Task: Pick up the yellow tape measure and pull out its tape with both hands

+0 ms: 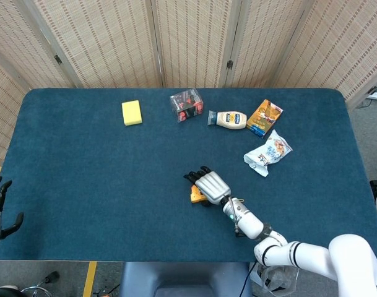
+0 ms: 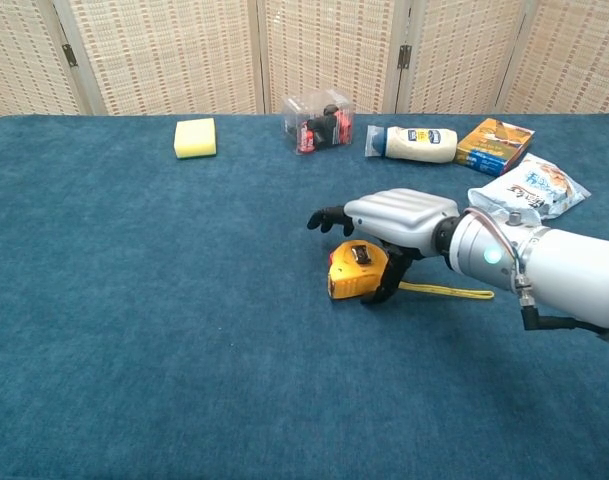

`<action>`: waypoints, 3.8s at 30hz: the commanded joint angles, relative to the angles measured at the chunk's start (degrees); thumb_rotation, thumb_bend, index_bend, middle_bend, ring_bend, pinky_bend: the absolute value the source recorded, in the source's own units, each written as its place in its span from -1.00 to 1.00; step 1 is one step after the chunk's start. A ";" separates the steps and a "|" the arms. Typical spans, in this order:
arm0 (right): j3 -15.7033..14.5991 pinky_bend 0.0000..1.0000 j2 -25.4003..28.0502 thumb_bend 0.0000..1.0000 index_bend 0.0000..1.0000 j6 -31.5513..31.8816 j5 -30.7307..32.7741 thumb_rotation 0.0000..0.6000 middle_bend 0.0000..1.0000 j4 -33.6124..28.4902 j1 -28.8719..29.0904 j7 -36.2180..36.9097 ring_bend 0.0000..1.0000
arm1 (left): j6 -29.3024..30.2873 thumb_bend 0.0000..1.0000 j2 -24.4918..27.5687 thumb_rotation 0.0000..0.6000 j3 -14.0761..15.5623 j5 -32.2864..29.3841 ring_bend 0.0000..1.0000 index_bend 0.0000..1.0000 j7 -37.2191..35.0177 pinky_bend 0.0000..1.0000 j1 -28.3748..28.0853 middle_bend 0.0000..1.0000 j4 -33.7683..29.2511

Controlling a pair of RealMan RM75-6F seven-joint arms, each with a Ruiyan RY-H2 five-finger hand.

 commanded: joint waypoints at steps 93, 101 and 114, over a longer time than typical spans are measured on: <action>15.32 -0.66 -0.06 -0.57 0.21 1.91 38.96 1.00 0.06 -7.42 21.63 -3.55 -0.01 | -14.61 -0.24 -17.75 0.84 -15.55 -37.38 -1.00 -1.00 12.97 -0.98 -34.25 -1.00 -16.95; 15.56 -0.66 -1.88 -0.57 0.21 2.44 40.34 1.00 0.06 -5.11 23.42 -3.68 -0.02 | -14.15 -0.23 -18.33 0.85 -15.49 -38.70 -1.00 -1.00 13.23 -1.00 -35.16 -1.00 -17.27; 15.90 -0.66 -3.89 -0.57 0.21 1.71 41.46 1.00 0.06 -2.09 25.33 -3.34 -0.01 | -14.08 -0.24 -19.66 0.84 -15.83 -40.38 -1.00 -1.00 12.88 -1.00 -36.66 -1.00 -16.37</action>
